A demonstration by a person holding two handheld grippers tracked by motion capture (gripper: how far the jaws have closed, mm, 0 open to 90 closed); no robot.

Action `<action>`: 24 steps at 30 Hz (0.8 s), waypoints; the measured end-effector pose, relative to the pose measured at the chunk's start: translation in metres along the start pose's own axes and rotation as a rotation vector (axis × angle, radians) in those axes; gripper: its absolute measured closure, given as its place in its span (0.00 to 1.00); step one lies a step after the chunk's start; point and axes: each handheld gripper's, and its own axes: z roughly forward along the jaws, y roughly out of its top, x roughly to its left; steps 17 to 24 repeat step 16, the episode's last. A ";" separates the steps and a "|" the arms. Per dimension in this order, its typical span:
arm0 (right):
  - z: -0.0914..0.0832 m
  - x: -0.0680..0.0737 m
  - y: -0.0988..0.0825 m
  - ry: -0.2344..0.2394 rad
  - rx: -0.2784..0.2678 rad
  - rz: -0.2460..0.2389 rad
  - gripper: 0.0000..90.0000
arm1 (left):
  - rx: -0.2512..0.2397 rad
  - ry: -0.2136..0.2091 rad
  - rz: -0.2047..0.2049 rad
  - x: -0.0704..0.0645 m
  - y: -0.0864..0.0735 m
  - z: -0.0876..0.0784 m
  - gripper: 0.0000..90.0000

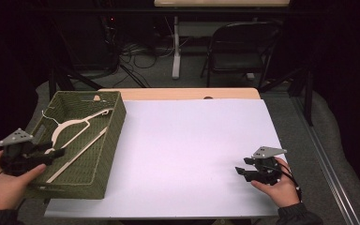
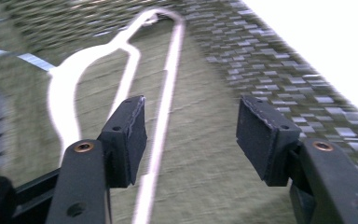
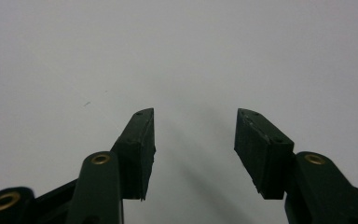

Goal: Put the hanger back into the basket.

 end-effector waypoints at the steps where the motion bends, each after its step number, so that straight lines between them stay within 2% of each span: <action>1: 0.000 0.000 0.000 -0.001 0.000 0.000 0.53 | -0.009 -0.012 0.013 -0.009 0.001 0.000 0.46; 3: -0.002 0.000 -0.001 -0.004 0.014 -0.007 0.53 | -0.027 -0.037 0.031 -0.025 0.003 -0.001 0.46; 5: -0.001 0.000 -0.002 -0.007 -0.008 0.000 0.53 | -0.052 -0.066 0.058 -0.044 0.007 -0.001 0.45; 7: -0.004 0.000 -0.002 -0.014 -0.003 -0.002 0.53 | -0.073 -0.110 0.098 -0.065 0.011 -0.001 0.44; 8: -0.004 0.000 -0.003 -0.016 -0.018 0.003 0.53 | -0.077 -0.131 0.118 -0.074 0.012 0.001 0.44; 13: -0.009 0.001 -0.005 -0.025 -0.048 0.010 0.53 | -0.064 -0.204 0.177 -0.116 0.015 0.016 0.44; 16: -0.014 0.000 -0.010 -0.033 -0.073 0.020 0.53 | -0.050 -0.276 0.202 -0.140 0.014 0.035 0.44; 24: -0.014 0.000 -0.010 -0.033 -0.073 0.020 0.53 | -0.050 -0.276 0.202 -0.140 0.014 0.035 0.44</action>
